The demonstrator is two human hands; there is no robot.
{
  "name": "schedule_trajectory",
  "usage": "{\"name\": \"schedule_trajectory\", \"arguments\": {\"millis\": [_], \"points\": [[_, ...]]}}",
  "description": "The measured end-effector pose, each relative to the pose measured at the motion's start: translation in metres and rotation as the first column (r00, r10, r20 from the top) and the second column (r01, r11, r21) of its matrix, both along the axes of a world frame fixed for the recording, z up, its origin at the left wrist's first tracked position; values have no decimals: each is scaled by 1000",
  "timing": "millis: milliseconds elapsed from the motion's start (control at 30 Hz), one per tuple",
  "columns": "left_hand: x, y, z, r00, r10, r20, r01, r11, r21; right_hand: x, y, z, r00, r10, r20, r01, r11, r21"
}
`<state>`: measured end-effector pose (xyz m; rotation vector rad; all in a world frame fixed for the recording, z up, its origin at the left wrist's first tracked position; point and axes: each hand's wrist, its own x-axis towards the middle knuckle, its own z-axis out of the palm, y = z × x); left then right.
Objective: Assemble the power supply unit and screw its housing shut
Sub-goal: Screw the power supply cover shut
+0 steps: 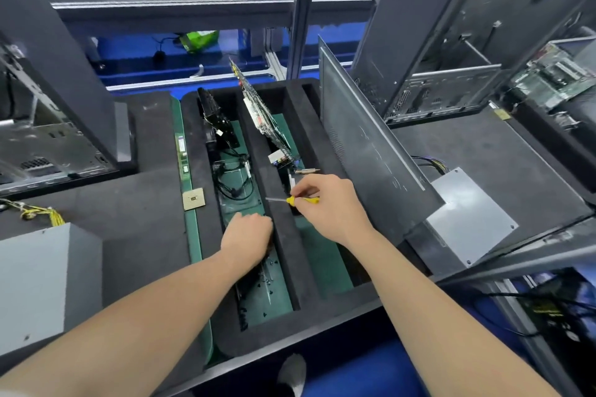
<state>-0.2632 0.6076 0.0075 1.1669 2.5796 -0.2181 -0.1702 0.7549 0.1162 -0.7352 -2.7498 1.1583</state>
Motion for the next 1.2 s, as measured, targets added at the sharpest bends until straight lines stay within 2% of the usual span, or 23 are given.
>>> {"name": "schedule_trajectory", "arguments": {"millis": [100, 200, 300, 400, 467, 567, 667, 733, 800, 900, 1033, 1200], "points": [[-1, -2, 3, 997, 43, 69, -45, 999, 28, 0, 2, 1, 1000, -17, -7, 17, 1000, -13], [-10, -6, 13, 954, 158, 255, -198, 970, 140, -1, 2, 6, 999, -29, -27, 29, 999, -18], [-29, -16, 41, 901, 202, 384, -327, 898, 294, -9, -5, 16, 996, -44, -74, 39, 997, -63], [-56, -40, 77, 816, 247, 522, -482, 789, 381, -24, -23, 31, 977, -77, -201, 39, 982, -187], [-75, -66, 99, 726, 255, 639, -601, 686, 409, -39, -40, 44, 949, -104, -299, 22, 965, -263], [-97, -114, 125, 528, 196, 826, -812, 403, 423, -64, -69, 62, 900, -176, -399, -22, 895, -446], [-108, -163, 143, 264, 29, 964, -957, 133, 258, -90, -103, 74, 870, -186, -456, -101, 839, -535], [-111, -193, 150, 164, -92, 982, -986, 22, 167, -105, -128, 81, 862, -138, -488, -163, 836, -524], [-110, -218, 154, 133, -172, 976, -990, -57, 125, -117, -154, 86, 859, -80, -506, -216, 839, -500], [-107, -246, 155, 143, -196, 970, -985, -122, 121, -130, -189, 91, 855, -5, -519, -269, 851, -451], [-108, -279, 152, 150, -210, 966, -978, -174, 114, -138, -225, 94, 857, 76, -510, -286, 893, -347], [-108, -308, 146, 134, -232, 964, -978, -190, 90, -143, -250, 100, 866, 160, -473, -306, 918, -250]]}}
